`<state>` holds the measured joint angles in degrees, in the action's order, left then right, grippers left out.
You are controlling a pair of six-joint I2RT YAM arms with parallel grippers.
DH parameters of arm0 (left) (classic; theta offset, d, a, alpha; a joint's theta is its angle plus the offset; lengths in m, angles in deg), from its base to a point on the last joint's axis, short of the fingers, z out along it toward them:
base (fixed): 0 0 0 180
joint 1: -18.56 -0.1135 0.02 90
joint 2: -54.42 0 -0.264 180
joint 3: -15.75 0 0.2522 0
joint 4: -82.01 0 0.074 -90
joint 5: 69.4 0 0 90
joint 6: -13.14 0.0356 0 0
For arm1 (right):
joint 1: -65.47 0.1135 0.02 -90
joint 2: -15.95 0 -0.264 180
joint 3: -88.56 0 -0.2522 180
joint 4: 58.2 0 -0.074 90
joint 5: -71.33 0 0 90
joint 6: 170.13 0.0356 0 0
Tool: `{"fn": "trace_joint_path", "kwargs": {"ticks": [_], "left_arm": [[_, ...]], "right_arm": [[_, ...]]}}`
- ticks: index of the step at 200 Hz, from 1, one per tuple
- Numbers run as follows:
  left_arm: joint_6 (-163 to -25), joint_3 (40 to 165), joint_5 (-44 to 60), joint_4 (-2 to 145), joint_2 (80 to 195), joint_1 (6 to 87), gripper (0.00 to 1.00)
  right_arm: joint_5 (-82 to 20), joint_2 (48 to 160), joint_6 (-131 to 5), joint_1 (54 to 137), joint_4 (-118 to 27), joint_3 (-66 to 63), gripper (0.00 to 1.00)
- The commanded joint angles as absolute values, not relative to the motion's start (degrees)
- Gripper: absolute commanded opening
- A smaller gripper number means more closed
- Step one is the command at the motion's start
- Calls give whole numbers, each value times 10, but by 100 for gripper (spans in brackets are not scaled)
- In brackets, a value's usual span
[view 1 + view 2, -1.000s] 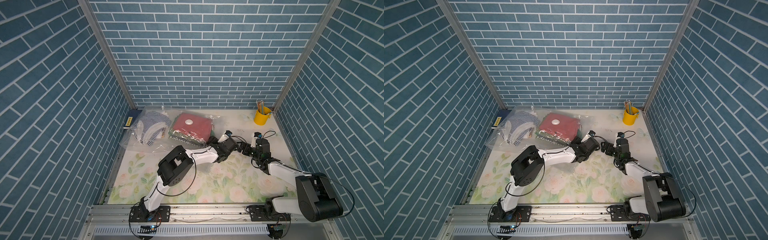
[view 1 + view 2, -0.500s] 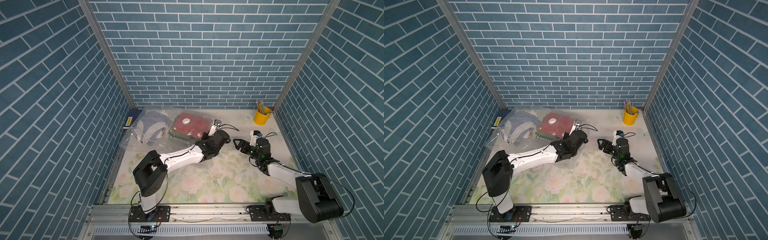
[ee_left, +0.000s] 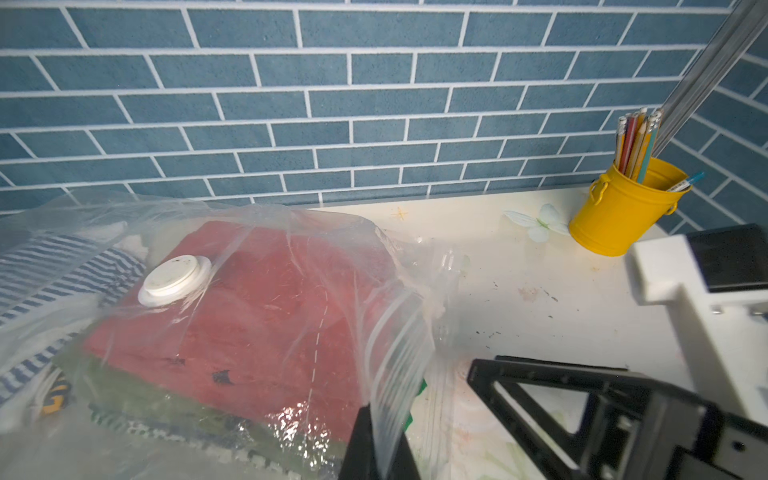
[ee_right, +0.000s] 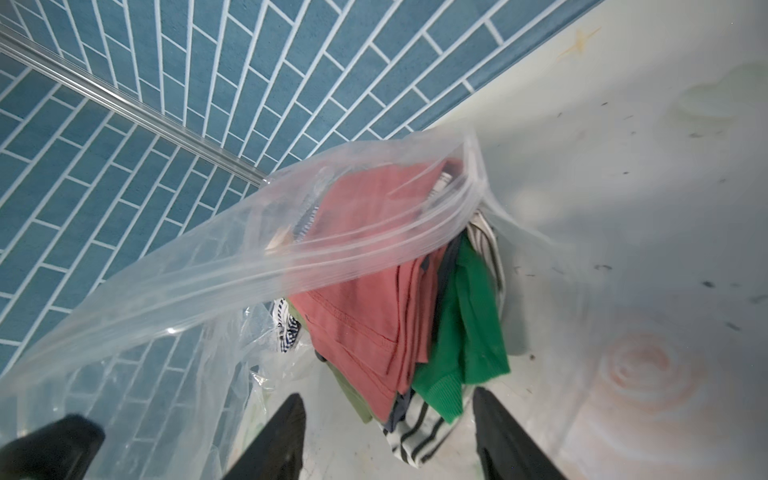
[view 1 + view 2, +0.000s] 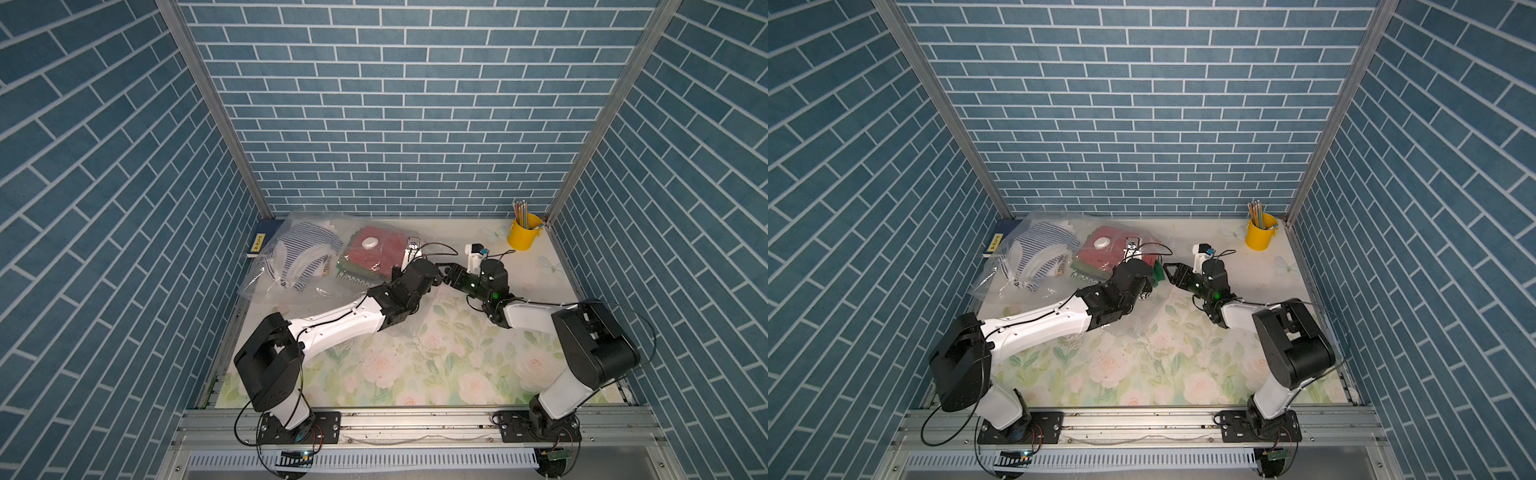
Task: Take the tank top out of the vacuum bag
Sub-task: Take out the tank top from the vacuum bag.
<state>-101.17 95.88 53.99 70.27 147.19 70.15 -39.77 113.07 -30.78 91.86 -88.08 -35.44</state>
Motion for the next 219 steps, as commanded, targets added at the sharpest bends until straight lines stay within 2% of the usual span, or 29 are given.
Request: {"fn": "trace_joint_path", "kwargs": {"ticks": [1, 28, 67, 94, 129, 140, 184, 219], "left_arm": [[-1039, 942, 505, 730, 1453, 686, 0], [-1040, 938, 497, 732, 1453, 678, 0], [-1047, 937, 495, 734, 1452, 676, 0], [-1053, 931, 494, 732, 1449, 674, 0], [-1066, 914, 487, 741, 1440, 666, 0], [-1072, 908, 482, 746, 1437, 662, 0], [-1081, 891, 480, 751, 1427, 652, 0], [-1085, 881, 476, 758, 1425, 645, 0]], "right_arm": [[-408, 1161, -289, 924, -905, -330, 58], [-420, 1198, -287, 928, -900, -307, 53], [-438, 1255, -289, 940, -887, -251, 53], [-440, 1295, -288, 949, -867, -205, 59], [-460, 1333, -302, 953, -831, -139, 58], [-463, 1338, -309, 953, -819, -124, 51], [-457, 1315, -318, 953, -804, -132, 0], [-452, 1275, -320, 953, -810, -171, 0]]}}
